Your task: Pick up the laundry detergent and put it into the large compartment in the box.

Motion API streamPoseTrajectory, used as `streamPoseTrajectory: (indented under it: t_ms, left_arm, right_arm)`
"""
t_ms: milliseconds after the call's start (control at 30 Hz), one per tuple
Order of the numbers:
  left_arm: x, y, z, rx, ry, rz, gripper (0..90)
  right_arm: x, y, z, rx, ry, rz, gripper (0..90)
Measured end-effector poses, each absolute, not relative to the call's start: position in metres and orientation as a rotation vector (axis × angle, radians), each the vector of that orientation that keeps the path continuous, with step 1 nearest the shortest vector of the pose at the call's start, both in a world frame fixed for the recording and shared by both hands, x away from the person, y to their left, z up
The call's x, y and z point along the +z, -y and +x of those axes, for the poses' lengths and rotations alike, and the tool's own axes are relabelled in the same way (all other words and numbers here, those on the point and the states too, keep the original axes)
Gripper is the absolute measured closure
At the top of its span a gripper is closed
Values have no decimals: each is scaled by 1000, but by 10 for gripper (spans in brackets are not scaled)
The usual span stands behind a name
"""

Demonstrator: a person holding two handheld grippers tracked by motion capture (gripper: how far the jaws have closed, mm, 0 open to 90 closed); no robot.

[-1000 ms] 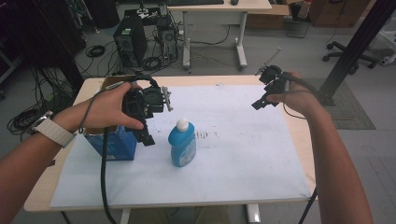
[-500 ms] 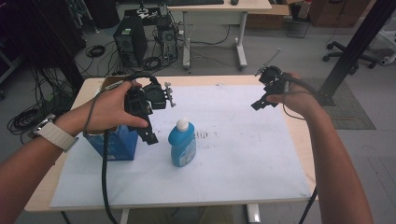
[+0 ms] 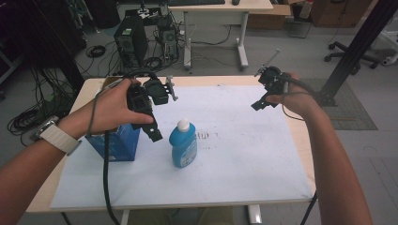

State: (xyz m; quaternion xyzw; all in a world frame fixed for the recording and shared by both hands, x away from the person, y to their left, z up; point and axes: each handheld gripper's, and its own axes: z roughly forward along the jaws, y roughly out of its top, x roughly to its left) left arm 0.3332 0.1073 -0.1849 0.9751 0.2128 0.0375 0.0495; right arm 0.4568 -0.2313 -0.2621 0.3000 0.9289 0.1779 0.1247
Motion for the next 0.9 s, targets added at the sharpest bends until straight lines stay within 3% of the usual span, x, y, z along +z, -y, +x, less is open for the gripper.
streamPoseTrajectory:
  t_ms: [900]
  left_arm:
    - [-178, -77, 333, 178, -923, 2856, 117]
  right_arm:
    - [-261, 228, 452, 530, -2699, 857, 90]
